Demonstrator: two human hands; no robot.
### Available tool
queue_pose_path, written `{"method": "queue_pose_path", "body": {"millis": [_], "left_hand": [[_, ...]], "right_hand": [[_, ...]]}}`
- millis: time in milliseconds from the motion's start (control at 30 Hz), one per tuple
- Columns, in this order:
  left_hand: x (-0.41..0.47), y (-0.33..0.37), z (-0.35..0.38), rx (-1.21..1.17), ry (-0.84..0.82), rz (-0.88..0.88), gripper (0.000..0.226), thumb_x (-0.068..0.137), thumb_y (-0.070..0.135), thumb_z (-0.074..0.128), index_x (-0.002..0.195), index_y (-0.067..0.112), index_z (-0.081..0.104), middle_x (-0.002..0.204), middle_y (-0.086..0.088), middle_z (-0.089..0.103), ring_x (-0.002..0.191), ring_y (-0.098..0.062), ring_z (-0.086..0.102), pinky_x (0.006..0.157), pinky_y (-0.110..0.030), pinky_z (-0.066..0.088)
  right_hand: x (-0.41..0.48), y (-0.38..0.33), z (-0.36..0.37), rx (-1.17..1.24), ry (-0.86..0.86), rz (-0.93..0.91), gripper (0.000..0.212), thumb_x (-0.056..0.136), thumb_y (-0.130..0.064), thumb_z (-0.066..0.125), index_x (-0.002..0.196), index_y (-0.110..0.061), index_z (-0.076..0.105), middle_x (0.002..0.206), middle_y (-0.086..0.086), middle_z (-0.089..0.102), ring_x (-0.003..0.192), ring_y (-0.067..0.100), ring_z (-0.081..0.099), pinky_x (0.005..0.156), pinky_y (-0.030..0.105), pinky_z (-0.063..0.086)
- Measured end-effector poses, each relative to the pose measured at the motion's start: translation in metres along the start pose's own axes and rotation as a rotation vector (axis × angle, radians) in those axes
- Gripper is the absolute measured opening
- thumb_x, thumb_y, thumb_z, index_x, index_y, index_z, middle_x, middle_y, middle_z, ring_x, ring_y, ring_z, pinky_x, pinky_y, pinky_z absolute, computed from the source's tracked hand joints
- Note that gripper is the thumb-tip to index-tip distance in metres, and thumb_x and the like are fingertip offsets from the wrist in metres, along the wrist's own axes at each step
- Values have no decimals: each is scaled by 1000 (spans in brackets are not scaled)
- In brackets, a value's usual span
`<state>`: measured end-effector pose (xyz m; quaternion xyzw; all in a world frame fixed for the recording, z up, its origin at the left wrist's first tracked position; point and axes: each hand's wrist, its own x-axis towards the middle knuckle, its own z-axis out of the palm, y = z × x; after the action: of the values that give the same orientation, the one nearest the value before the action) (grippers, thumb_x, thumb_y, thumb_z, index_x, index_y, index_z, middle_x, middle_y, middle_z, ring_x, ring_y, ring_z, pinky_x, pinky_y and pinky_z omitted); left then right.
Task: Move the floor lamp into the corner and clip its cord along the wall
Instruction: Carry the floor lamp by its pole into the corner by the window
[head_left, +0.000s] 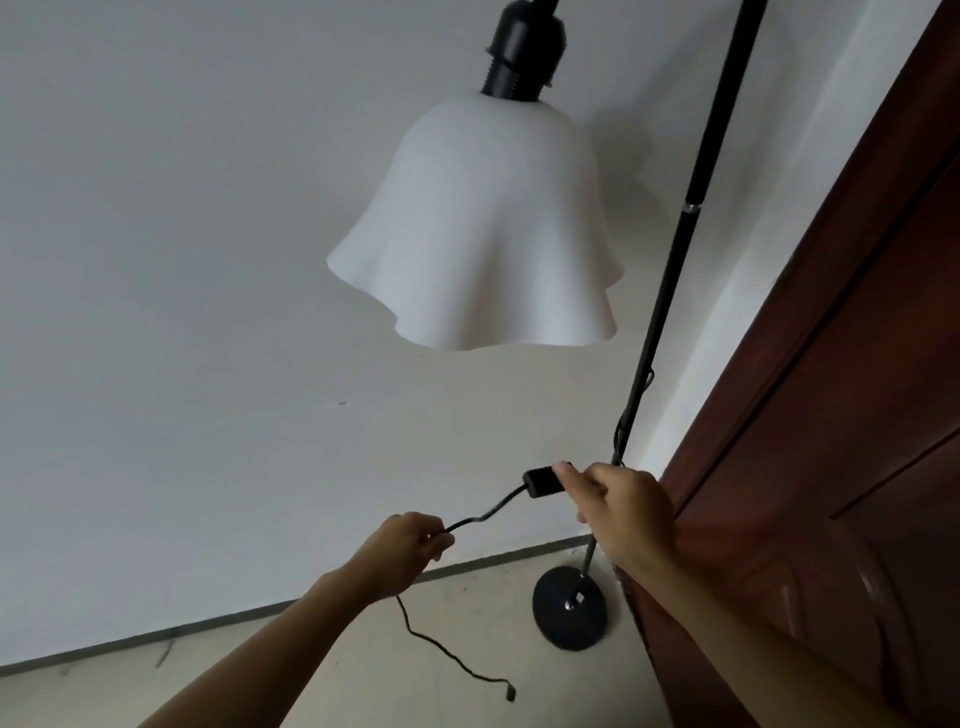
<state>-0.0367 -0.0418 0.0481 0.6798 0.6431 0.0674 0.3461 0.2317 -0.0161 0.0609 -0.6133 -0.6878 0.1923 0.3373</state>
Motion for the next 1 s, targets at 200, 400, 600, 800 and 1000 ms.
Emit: {"method": "queue_pose_path", "body": {"millis": [200, 400, 600, 800, 1000], "left_hand": [[-6, 1, -11, 50, -5, 1, 36, 93, 33, 51, 59, 23, 52, 66, -2, 60, 53, -9, 47, 61, -31, 41], [-10, 2, -23, 40, 36, 53, 32, 93, 31, 52, 68, 14, 61, 66, -6, 65, 55, -8, 49, 59, -27, 40], [-12, -12, -38, -44, 104, 44, 31, 92, 33, 55, 64, 20, 61, 52, 7, 51, 47, -3, 45, 51, -17, 33], [-21, -27, -34, -225, 81, -39, 41, 83, 44, 63, 56, 17, 51, 51, 5, 43, 50, -8, 42, 51, -20, 35], [-29, -55, -40, -327, 142, -74, 31, 94, 29, 53, 67, 21, 65, 58, 4, 55, 56, -9, 51, 59, -24, 41]], "right_hand": [[7, -22, 7, -21, 141, -350, 12, 88, -24, 65, 80, -16, 66, 78, -7, 65, 72, 11, 60, 59, 24, 49], [-12, -28, 66, 213, -539, 71, 36, 101, -38, 42, 120, -18, 66, 122, -4, 67, 114, 11, 59, 101, 30, 45], [-20, -30, 82, 576, -694, 265, 41, 99, -41, 45, 72, -17, 66, 58, -5, 61, 62, 14, 60, 73, 33, 50], [28, -14, 50, 726, -38, 670, 40, 84, -35, 66, 51, -22, 48, 37, -7, 37, 29, 11, 34, 38, 22, 33], [63, 47, 12, 726, 177, 782, 33, 83, -25, 64, 55, -18, 48, 40, -7, 31, 29, 10, 25, 33, 19, 28]]}}
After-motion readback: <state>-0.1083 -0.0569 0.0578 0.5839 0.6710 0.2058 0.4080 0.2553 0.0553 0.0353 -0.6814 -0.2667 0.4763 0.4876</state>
